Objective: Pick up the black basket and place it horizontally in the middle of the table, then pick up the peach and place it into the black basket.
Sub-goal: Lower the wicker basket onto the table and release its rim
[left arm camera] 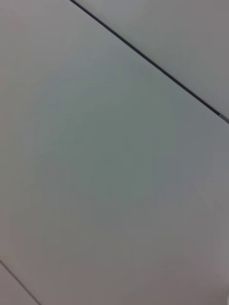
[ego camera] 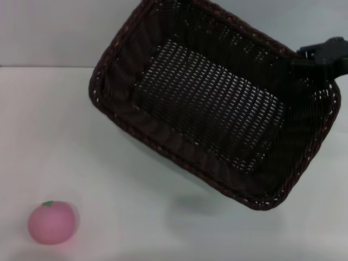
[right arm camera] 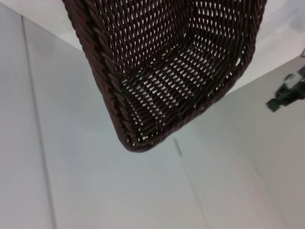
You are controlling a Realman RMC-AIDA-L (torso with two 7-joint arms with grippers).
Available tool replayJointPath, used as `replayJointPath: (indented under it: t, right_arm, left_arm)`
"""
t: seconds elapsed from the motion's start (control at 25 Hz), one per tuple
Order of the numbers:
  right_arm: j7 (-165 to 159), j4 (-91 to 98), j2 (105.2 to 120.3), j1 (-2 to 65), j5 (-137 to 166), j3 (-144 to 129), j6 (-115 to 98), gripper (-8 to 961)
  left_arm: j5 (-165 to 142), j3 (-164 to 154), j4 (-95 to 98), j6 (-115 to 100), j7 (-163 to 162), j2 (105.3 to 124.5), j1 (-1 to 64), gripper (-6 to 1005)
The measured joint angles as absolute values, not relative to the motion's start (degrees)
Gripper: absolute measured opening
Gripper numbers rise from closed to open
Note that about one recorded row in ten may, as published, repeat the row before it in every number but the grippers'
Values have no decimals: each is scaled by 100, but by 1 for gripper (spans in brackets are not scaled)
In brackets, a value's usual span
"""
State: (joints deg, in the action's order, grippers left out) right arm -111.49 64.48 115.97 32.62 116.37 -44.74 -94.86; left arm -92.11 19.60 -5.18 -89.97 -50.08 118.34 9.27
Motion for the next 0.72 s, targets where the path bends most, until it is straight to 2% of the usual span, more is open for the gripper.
replayJointPath:
  t: [0.32,0.44,0.6,0.72]
  right_arm:
    - [-10520,6417,11443,3664,11708,-4575,-10446,191]
    - [-10291,6410,11338,3757,11811,-4923,-10683,191]
    - [-10103,6409,11322,3775,11873,-5172,-10725,191]
    - [-9838,6258,11376,3828,12029,-5279,-10691,191]
  left_arm:
    - [-9211,1909,-527,-8999,-5111,11848,924,120]
    - [-9211,1896,-528,-9000,-5143,11847,929,120]
    - [-9211,1853,-532,-8999,-5144,11847,930,120]
    - [-9211,1795,-593,-9013,-5155,11847,919,120]
